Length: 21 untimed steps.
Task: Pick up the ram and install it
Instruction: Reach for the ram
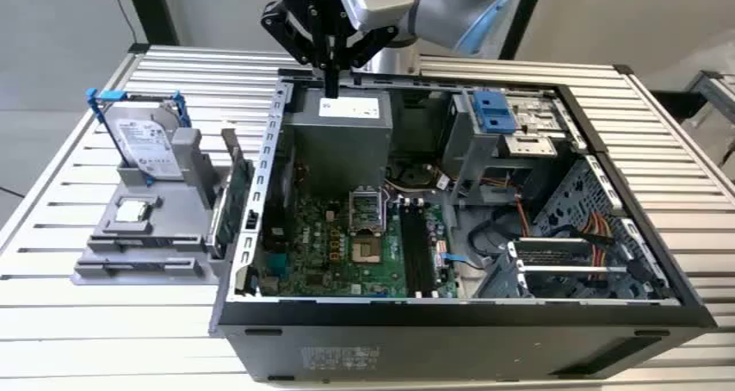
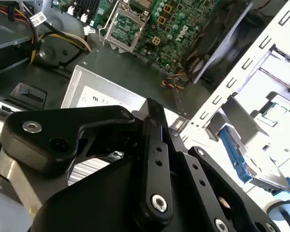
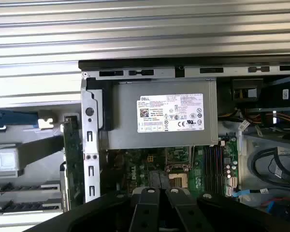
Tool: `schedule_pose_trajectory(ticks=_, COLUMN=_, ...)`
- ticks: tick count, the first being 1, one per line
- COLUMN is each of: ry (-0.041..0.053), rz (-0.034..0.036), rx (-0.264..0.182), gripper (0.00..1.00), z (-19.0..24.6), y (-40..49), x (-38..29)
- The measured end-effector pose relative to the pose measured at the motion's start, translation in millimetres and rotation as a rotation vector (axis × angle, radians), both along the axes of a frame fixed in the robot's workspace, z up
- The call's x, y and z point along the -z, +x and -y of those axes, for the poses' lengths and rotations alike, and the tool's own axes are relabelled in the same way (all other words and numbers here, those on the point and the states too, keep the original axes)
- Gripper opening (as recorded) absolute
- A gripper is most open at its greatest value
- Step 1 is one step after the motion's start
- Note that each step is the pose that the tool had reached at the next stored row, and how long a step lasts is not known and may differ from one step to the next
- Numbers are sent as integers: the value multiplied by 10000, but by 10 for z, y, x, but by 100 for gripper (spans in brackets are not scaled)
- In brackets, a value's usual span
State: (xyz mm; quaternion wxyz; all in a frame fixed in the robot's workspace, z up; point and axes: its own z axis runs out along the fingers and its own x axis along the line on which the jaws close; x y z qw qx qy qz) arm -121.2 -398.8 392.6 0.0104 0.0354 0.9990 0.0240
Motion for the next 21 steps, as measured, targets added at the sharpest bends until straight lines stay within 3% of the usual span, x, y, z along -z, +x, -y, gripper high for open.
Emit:
schedule_pose_trajectory(ticks=11, ry=-1, rz=0, rx=1, gripper=0, z=0, y=-9, x=0)
schedule_pose_trajectory(ticks=21, ry=0, rz=0, rx=1, gripper=0, z=0, y=-116, x=0)
